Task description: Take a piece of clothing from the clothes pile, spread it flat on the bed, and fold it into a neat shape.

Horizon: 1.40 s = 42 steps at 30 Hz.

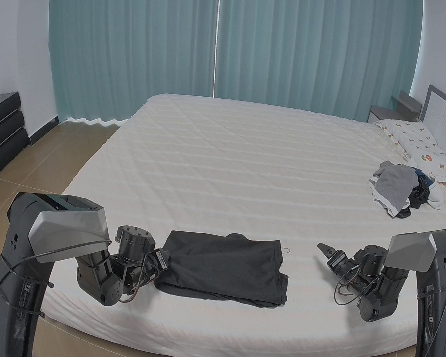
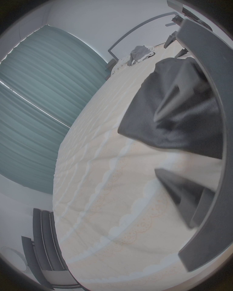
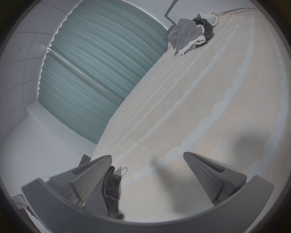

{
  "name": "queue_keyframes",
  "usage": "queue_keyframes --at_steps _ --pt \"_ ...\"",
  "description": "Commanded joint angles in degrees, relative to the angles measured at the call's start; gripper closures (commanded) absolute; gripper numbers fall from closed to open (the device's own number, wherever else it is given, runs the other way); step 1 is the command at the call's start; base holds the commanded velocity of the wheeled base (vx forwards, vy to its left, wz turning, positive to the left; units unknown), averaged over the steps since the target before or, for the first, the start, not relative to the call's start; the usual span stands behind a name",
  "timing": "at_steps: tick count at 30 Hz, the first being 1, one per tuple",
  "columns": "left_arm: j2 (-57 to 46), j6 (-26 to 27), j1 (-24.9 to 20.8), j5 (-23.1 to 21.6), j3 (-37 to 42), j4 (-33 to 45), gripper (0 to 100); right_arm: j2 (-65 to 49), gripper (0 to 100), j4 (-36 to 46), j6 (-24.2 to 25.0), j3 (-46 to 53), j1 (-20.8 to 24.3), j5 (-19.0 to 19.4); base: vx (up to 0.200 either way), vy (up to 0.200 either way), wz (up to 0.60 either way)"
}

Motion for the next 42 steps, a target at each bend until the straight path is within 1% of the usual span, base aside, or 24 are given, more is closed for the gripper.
queue_keyframes --at_steps 1,6,7,9,12,14,18,20,22,26,28,29,31,33,34,36,37,38,39,41,42 --pt "0.2 0.2 0.0 0.0 1.1 -2.6 0 0.1 0 -0.7 0.1 0.0 0.0 0.0 0.000 0.000 0.00" --pt "-0.3 0.1 1.1 0.0 2.8 -3.7 0 -0.2 0 -0.7 0.3 0.1 0.0 0.0 0.000 0.000 0.00" --pt "-1.7 -0.3 3.1 -0.1 5.1 -3.8 0 -0.9 0 -0.7 0.5 1.4 -0.3 0.1 0.000 0.000 0.00" --pt "-4.1 -0.6 5.2 -0.5 6.1 -3.9 0 -2.4 0 -0.7 0.7 2.7 -0.7 0.1 0.000 0.000 0.00" --pt "-7.8 -3.1 6.6 -0.5 6.6 -3.9 0 -4.8 0 -0.8 0.6 3.9 -1.6 -0.3 0.000 0.000 0.00" --pt "-10.3 -3.5 6.8 -0.4 7.3 -3.9 0 -7.8 0 -0.7 0.6 5.8 -1.8 -1.2 0.000 0.000 0.00" --pt "-14.3 -1.9 6.8 -0.4 9.6 -4.1 0 -13.1 0 -0.6 1.8 10.7 -0.7 -0.4 0.000 0.000 0.00" --pt "-16.1 0.1 6.5 -0.1 12.2 -4.3 0 -15.0 0 -0.7 2.0 12.0 0.8 -1.0 0.000 0.000 0.00" --pt "-18.0 1.6 6.5 0.0 14.2 -5.0 0 -17.2 0 -0.6 1.9 12.9 1.0 -1.5 0.000 0.000 0.00" --pt "-27.2 3.4 6.5 -0.6 23.7 -10.1 0 -27.1 0 -0.5 1.3 20.8 1.3 -1.6 0.000 0.000 0.00" --pt "-27.2 3.4 6.5 -0.6 23.7 -10.1 0 -27.1 0 -0.5 1.3 20.8 1.3 -1.6 0.000 0.000 0.00" --pt "-31.6 5.5 6.3 -0.7 27.6 -12.4 0 -32.1 0 -0.5 -0.2 25.3 1.7 -1.7 0.000 0.000 0.00" --pt "-36.6 9.1 6.3 -0.2 30.9 -13.6 0 -38.6 0 -0.5 -3.8 30.7 1.7 -1.8 0.000 0.000 0.00" --pt "-41.4 11.0 6.4 -0.2 33.4 -13.7 0 -43.8 0 -0.5 -6.1 34.5 1.5 -1.8 0.000 0.000 0.00" --pt "-42.7 11.3 6.5 -0.2 34.0 -13.6 0 -45.0 0 -0.5 -6.6 35.3 1.5 -1.8 0.000 0.000 0.00" --pt "-50.2 12.7 6.4 -0.4 37.5 -13.0 0 -51.8 0 -0.3 -10.6 40.6 1.6 -1.4 0.000 0.000 0.00" --pt "-50.6 12.8 6.3 -0.4 37.6 -12.9 0 -52.1 0 -0.3 -11.0 40.9 1.6 -1.4 0.000 0.000 0.00" --pt "-54.9 14.6 6.3 -0.4 39.6 -12.4 0 -56.1 0 0.3 -15.2 43.4 1.7 -1.5 0.000 0.000 0.00" --pt "-56.9 16.1 6.3 -0.4 40.7 -11.9 0 -58.4 0 1.3 -16.4 43.4 1.8 -2.1 0.000 0.000 0.00" --pt "-57.2 16.3 6.3 -0.4 40.8 -11.8 0 -58.8 0 1.4 -16.5 43.4 1.7 -2.2 0.000 0.000 0.00" --pt "-61.0 18.6 6.7 -0.2 43.3 -11.2 0 -65.9 0 5.7 -17.4 43.4 0.9 -2.3 0.000 0.000 0.00"
